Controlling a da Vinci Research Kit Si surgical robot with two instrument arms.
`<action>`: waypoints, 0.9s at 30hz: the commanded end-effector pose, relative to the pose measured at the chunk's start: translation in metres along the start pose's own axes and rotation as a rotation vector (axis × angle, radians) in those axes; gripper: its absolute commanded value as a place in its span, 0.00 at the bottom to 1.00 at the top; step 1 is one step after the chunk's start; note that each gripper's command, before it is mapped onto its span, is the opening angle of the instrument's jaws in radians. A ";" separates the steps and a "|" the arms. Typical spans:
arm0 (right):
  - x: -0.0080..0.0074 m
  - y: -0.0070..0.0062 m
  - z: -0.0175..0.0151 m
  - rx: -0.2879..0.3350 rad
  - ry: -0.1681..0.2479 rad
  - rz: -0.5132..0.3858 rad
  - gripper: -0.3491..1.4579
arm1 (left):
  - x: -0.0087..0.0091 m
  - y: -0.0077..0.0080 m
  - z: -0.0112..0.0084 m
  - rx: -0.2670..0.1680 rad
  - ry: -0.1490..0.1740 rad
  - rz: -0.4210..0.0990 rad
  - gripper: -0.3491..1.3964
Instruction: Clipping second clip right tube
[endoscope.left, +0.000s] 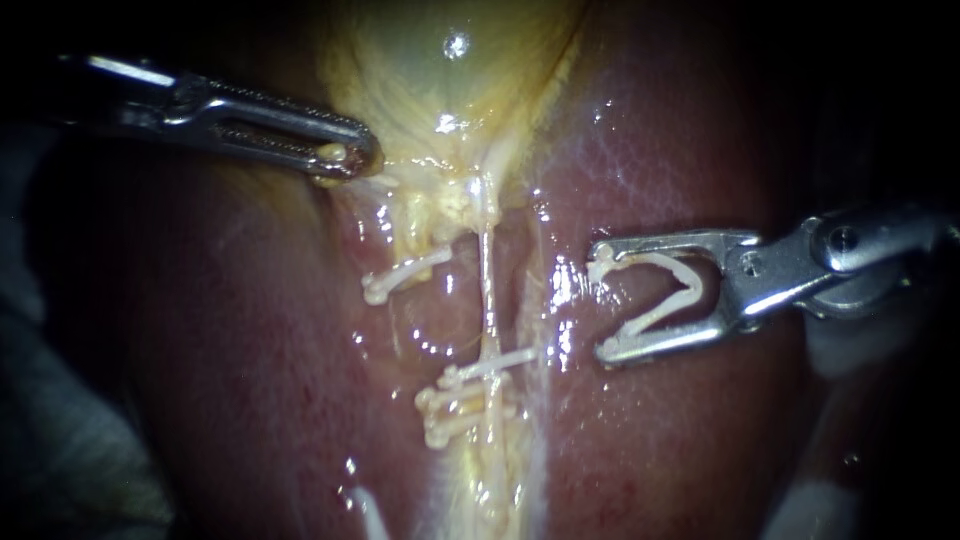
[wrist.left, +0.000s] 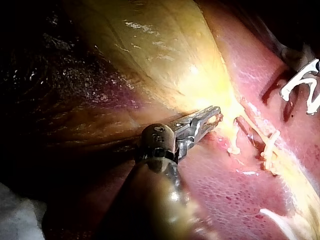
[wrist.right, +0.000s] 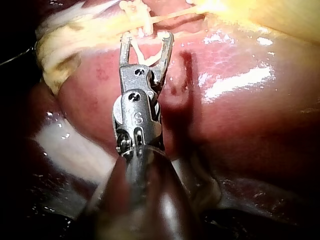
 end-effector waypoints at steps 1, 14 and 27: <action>0.0000 0.0000 0.0000 0.000 0.000 0.000 0.47 | 0.0001 0.0001 -0.0005 -0.003 -0.002 0.001 0.00; 0.0001 0.0000 0.0002 -0.001 0.000 0.001 0.47 | 0.0024 0.0015 -0.0087 0.027 0.019 -0.019 0.00; -0.0003 0.0017 0.0048 0.027 0.015 0.212 0.47 | 0.0022 0.0023 -0.0080 0.036 0.021 -0.015 0.00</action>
